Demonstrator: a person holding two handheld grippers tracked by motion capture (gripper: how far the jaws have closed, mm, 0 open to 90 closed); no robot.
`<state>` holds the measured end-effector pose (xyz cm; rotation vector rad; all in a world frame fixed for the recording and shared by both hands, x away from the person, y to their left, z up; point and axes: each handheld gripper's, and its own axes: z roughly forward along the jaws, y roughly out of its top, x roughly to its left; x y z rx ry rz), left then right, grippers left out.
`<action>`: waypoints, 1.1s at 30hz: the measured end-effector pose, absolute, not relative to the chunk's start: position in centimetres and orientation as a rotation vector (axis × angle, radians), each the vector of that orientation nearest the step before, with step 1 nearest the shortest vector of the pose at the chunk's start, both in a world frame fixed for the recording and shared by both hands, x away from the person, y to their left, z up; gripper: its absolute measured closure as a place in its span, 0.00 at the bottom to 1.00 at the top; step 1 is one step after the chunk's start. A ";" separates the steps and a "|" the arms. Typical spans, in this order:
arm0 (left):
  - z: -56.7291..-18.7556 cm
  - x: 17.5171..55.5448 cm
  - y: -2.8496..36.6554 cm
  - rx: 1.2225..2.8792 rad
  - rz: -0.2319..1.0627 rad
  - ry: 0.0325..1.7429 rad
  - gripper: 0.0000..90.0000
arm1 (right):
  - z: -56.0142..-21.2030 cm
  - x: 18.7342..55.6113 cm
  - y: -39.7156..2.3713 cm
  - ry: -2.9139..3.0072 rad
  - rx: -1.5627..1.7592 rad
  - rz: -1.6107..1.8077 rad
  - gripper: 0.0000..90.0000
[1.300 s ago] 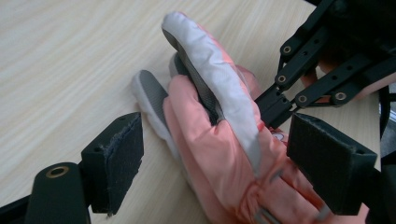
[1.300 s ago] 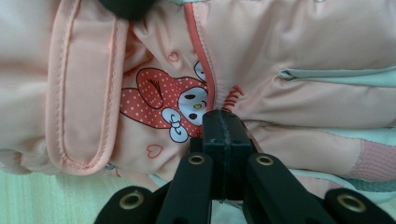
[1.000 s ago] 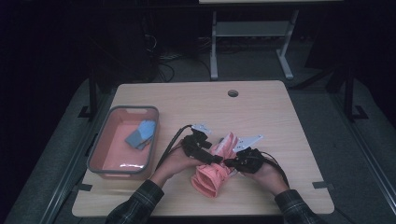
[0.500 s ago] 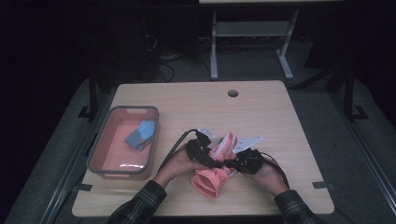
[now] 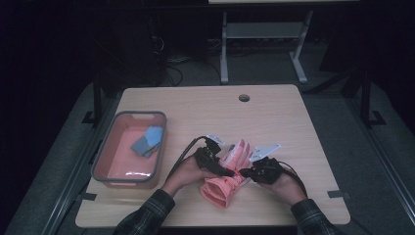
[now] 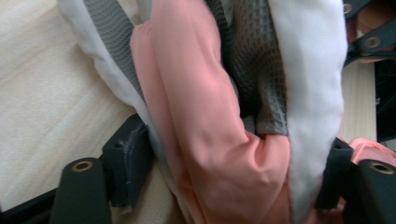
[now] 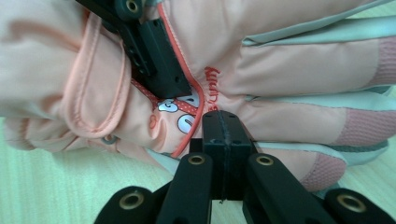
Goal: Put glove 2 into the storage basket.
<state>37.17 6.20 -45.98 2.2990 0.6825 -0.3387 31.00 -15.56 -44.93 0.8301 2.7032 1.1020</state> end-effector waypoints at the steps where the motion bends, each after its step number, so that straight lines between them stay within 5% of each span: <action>1: -46.0 37.2 6.2 2.299 -0.345 0.682 0.34 | -45.0 31.0 -15.5 2.704 0.841 1.105 1.00; 18: -46.0 37.4 6.7 2.255 -0.410 0.690 0.66 | -45.3 31.2 -15.7 2.699 0.837 1.144 1.00; 33: -43.5 37.0 7.7 2.246 -0.361 0.673 0.69 | -44.5 31.1 -21.5 2.489 1.047 1.246 0.40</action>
